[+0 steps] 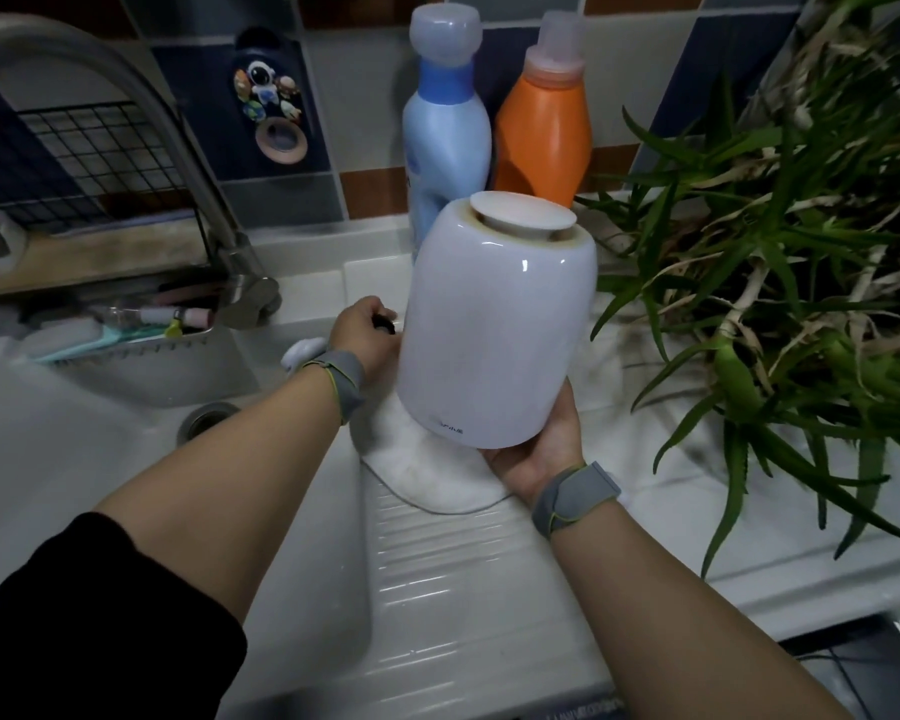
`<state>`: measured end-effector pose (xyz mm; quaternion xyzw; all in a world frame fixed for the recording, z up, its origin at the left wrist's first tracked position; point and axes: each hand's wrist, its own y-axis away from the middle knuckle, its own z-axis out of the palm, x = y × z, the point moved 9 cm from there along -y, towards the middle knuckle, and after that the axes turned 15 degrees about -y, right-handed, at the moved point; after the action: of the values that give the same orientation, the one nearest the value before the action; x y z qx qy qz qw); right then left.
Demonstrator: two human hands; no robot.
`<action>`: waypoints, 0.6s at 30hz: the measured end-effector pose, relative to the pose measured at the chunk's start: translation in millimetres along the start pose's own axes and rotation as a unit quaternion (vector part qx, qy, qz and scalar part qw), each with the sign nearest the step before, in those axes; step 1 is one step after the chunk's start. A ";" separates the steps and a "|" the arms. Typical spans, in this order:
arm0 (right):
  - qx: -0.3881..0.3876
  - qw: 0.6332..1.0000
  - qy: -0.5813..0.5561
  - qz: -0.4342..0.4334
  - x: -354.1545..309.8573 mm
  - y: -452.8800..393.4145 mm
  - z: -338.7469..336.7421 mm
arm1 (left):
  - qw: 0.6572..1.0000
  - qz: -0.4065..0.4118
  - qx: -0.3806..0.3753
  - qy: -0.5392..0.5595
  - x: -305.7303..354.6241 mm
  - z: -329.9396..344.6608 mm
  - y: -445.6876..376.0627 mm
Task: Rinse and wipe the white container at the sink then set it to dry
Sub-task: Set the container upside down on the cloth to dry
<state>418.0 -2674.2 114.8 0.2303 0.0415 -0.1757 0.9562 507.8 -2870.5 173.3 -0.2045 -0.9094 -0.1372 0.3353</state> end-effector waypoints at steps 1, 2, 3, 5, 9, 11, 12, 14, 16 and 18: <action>0.002 1.000 0.007 0.002 0.7 -3.0 0.6 | 0.999 -0.014 0.032 0.008 -2.5 -8.5 0.8; 0.004 1.000 0.012 0.003 2.6 -6.2 1.3 | 0.997 -0.031 0.056 0.033 -7.4 -17.0 0.4; 0.008 1.000 0.015 -0.001 1.3 -8.0 0.4 | 0.993 -0.051 0.056 0.096 -11.5 -17.8 1.3; 0.025 0.999 0.032 -0.006 2.7 -10.7 0.0 | 0.961 -0.087 0.000 0.262 -14.8 -9.4 10.4; 0.073 0.994 0.074 -0.028 5.7 -10.9 -1.7 | 0.905 -0.104 -0.111 0.398 -2.8 17.9 29.3; 0.113 0.985 0.128 -0.036 6.5 -9.0 -3.2 | 0.890 -0.127 -0.102 0.426 -6.3 19.9 30.4; 0.138 0.973 0.179 -0.045 2.0 -5.3 -4.2 | 0.883 -0.135 -0.101 0.438 -8.9 21.2 30.4; 0.178 0.922 0.337 -0.069 -13.3 3.4 -0.1 | 0.868 -0.144 -0.107 0.463 -14.8 23.6 31.5; 0.195 0.823 0.522 -0.112 -35.2 12.7 13.7 | 0.863 -0.145 -0.096 0.474 -20.8 24.5 34.5; 0.198 0.707 0.655 -0.181 -55.8 19.0 25.0 | 0.869 -0.153 -0.061 0.466 -28.6 24.8 33.3</action>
<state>372.6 -2652.1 154.1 0.4592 0.6624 -0.1546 0.5714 529.3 -2839.6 139.7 0.0050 -0.6570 -0.3218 0.6818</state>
